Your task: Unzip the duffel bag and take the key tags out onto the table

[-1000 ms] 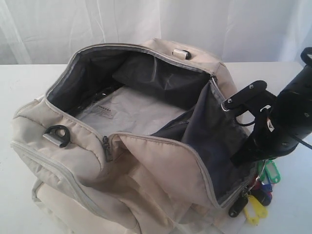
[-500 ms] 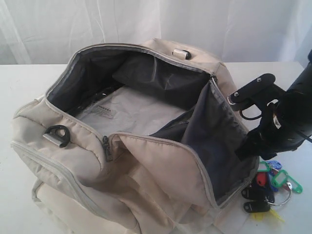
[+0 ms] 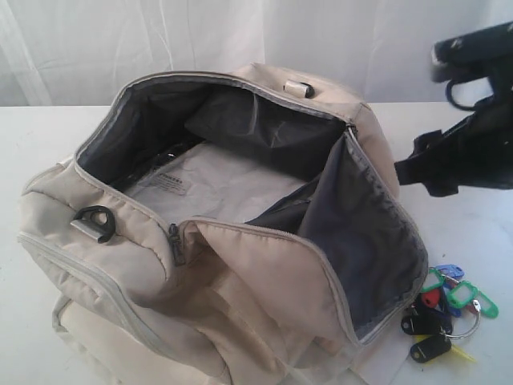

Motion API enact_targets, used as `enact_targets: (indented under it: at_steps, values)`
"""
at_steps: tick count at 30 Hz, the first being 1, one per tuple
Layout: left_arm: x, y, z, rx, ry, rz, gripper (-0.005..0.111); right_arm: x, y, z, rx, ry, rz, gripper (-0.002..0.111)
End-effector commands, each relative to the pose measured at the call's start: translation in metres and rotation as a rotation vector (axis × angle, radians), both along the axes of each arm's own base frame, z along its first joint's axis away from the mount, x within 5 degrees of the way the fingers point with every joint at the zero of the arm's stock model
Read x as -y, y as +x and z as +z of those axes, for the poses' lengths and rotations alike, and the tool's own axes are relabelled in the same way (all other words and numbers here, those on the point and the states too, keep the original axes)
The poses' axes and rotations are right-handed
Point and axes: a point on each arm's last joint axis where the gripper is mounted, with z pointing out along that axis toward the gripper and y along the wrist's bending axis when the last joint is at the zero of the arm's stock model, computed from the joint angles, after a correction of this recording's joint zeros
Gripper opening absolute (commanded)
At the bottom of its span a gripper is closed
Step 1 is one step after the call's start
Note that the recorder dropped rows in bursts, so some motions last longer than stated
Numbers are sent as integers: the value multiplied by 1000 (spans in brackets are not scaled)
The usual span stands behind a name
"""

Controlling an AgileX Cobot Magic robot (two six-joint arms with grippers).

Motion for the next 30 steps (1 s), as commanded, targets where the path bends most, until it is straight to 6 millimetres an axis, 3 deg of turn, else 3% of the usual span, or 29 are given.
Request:
enact_targets:
  at_steps: [1, 4, 16, 30]
  values:
    - [-1, -2, -1, -6, -18, 9, 0, 8, -26, 26, 40, 137, 16, 47]
    - [-1, -2, -1, -6, -18, 9, 0, 10, -41, 33, 49, 146, 103, 1]
    - [-1, -2, -1, -3, -16, 8, 0, 32, -81, 47, 166, 157, 158, 0]
    - [0, -1, -1, 4, -18, 5, 0, 35, -84, 50, 190, 152, 164, 0]
